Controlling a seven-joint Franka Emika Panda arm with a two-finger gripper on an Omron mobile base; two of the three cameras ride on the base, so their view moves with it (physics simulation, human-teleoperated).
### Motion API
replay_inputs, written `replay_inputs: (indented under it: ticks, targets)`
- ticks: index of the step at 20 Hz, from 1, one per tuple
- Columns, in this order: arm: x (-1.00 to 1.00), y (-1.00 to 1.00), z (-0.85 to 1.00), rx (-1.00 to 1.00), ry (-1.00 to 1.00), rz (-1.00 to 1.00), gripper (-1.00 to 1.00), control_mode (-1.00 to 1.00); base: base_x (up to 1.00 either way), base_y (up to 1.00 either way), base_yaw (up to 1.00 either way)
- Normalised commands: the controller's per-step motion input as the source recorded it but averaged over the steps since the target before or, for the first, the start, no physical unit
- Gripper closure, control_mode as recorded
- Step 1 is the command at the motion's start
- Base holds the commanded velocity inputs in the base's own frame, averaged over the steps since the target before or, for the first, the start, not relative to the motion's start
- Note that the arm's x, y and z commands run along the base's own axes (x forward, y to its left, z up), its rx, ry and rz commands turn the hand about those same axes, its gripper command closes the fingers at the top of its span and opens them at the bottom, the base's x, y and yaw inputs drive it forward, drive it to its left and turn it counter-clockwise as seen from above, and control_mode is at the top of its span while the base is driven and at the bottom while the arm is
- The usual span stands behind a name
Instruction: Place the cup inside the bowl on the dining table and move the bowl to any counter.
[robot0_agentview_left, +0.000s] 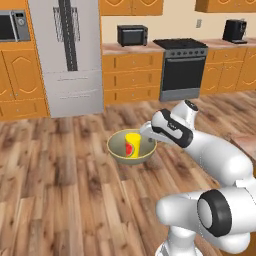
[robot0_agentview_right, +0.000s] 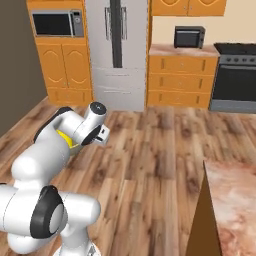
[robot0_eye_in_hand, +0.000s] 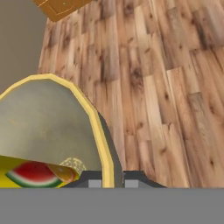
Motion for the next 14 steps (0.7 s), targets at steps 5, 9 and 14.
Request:
replay_inputs:
  ticks: [5, 9, 14]
  targets:
    - [0.0, 0.0, 0.0, 0.0, 0.0, 0.0, 1.0, 1.0, 0.87, 0.21, 0.0]
    - [0.0, 0.0, 0.0, 0.0, 0.0, 0.0, 1.0, 1.0, 0.91, 0.13, 0.0]
    - [0.0, 0.0, 0.0, 0.0, 0.0, 0.0, 1.0, 1.0, 0.83, 0.15, 0.0]
